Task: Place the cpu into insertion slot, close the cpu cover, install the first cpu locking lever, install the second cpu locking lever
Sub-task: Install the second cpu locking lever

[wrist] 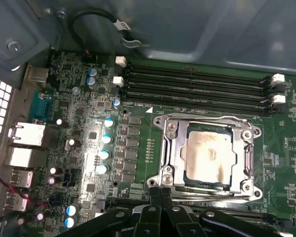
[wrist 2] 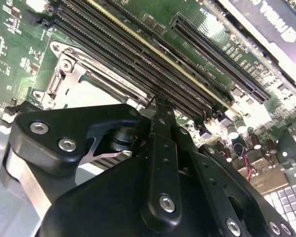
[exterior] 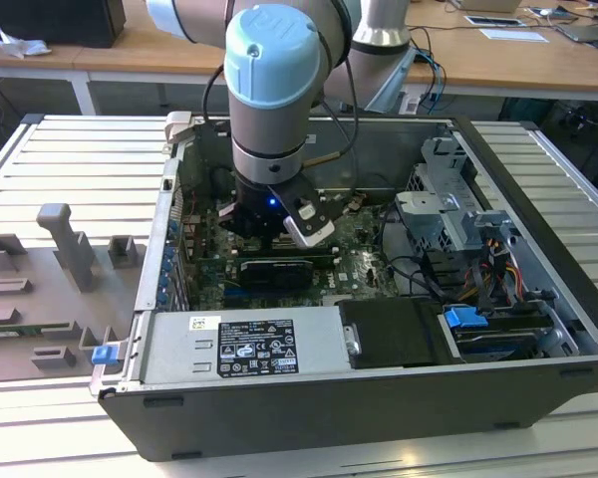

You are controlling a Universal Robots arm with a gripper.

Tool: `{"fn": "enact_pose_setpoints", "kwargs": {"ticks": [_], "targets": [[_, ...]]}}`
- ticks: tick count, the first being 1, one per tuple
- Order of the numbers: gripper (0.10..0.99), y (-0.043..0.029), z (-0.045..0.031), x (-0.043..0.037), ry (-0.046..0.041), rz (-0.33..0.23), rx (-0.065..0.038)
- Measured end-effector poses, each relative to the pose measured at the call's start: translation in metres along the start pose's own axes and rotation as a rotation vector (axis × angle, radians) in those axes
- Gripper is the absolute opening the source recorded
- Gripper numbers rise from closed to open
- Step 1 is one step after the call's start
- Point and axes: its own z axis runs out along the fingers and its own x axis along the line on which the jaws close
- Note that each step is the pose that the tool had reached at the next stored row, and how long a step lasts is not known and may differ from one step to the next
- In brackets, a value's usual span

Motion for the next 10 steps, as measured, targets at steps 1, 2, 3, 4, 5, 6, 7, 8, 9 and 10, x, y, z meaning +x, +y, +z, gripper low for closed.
{"fn": "enact_pose_setpoints", "kwargs": {"ticks": [1,2,3,4,5,6,7,8,9,10], "targets": [[0.106,-0.0001,0.0005,0.0001,-0.0003,0.0,-0.002],[0.106,-0.0001,0.0012,0.0002,-0.0008,0.0,-0.006],[0.106,-0.0002,0.0016,0.0003,-0.0011,0.0,-0.009],[0.106,-0.0003,0.0022,0.0004,-0.0014,0.0,-0.011],[0.106,-0.0002,0.0022,0.0007,-0.0014,0.0,-0.011],[0.106,-0.0001,0.0025,0.0013,-0.0015,0.0,-0.012],[0.106,-0.0001,0.0027,0.002,-0.0015,0.0,-0.013],[0.106,-0.0001,0.0029,0.0026,-0.0017,0.0,-0.014],[0.106,0.0,0.0032,0.0037,-0.002,0.0,-0.016],[0.106,0.0001,0.0035,0.0041,-0.0021,0.0,-0.018]]}}
